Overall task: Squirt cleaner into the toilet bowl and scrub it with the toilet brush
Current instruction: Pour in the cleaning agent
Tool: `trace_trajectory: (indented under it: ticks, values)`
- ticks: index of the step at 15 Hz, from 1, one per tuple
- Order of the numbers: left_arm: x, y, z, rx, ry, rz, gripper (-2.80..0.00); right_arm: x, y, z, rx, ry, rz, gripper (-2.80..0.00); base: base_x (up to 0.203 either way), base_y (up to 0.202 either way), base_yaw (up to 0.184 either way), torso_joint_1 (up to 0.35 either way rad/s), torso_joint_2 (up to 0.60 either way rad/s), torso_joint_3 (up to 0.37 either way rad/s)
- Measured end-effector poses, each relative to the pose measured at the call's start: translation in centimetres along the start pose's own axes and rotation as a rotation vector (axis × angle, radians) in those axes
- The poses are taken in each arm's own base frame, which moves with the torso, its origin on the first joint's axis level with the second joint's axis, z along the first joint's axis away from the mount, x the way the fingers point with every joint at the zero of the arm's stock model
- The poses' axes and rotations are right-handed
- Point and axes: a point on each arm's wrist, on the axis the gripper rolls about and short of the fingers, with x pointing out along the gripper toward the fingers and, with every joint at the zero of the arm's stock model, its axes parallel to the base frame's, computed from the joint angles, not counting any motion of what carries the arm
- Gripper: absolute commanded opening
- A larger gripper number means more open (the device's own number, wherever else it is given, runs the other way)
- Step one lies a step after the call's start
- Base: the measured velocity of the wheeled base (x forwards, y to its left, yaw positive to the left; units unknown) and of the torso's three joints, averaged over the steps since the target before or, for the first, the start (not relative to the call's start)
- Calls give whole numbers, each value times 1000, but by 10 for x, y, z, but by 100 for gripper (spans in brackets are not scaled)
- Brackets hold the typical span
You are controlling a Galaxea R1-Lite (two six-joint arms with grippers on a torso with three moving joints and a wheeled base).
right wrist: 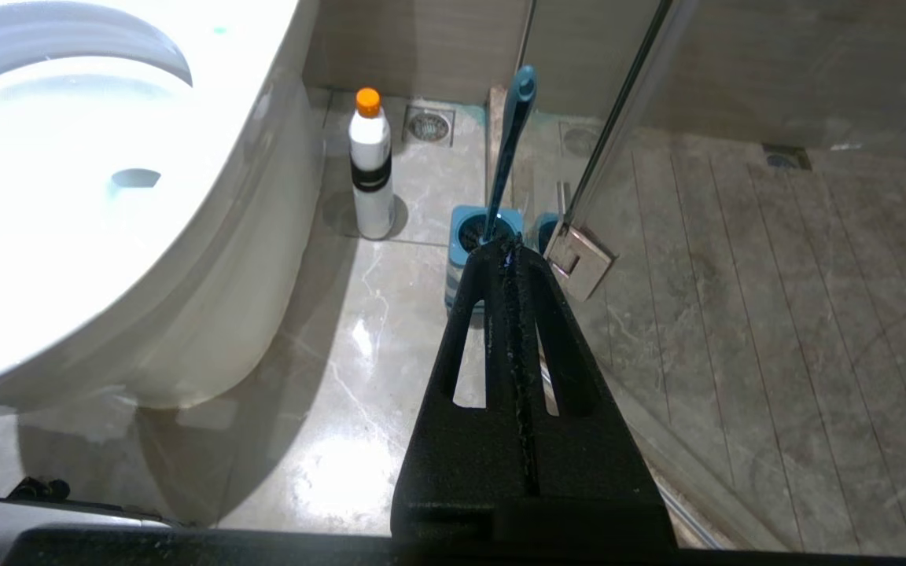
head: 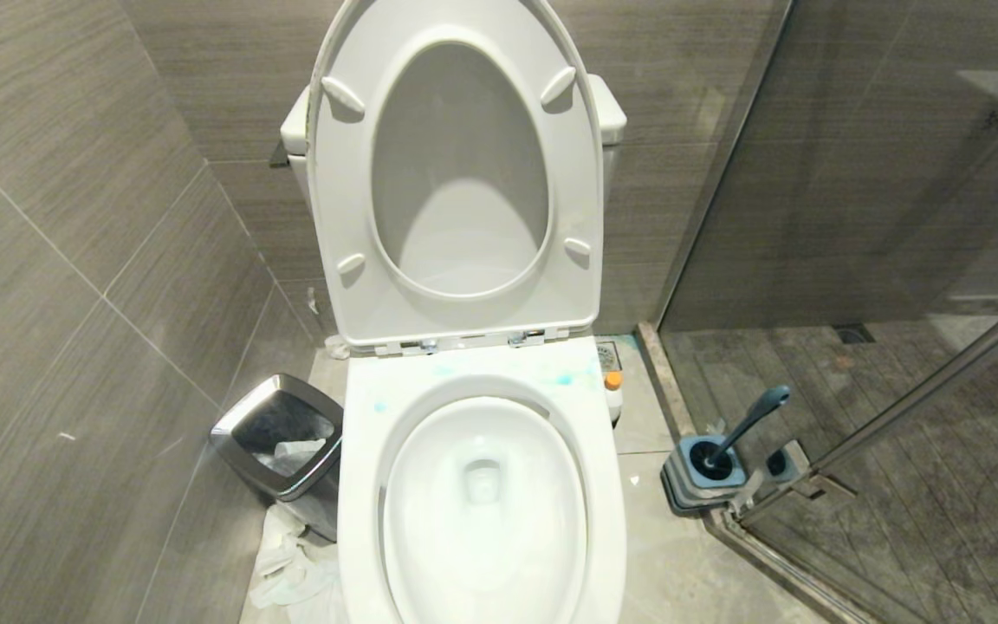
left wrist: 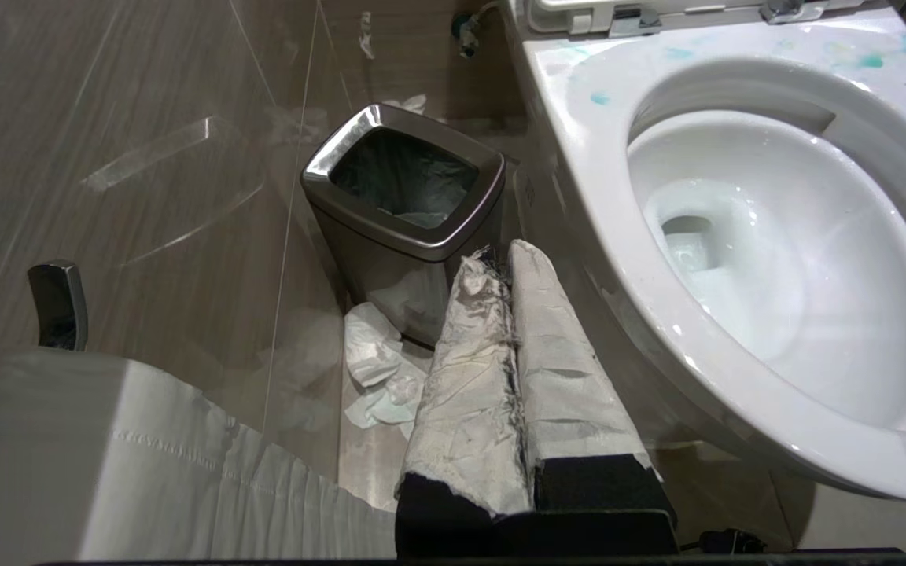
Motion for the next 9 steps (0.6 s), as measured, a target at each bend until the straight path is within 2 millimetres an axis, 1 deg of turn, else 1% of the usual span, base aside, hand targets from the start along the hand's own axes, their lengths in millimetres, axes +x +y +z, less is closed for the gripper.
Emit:
trace_trajectory:
  ticks: [9]
  values:
    - [0, 0, 0, 0, 0, 0, -280, 0, 0, 0, -1, 0, -1, -280, 0, 0, 0, 3, 2, -193]
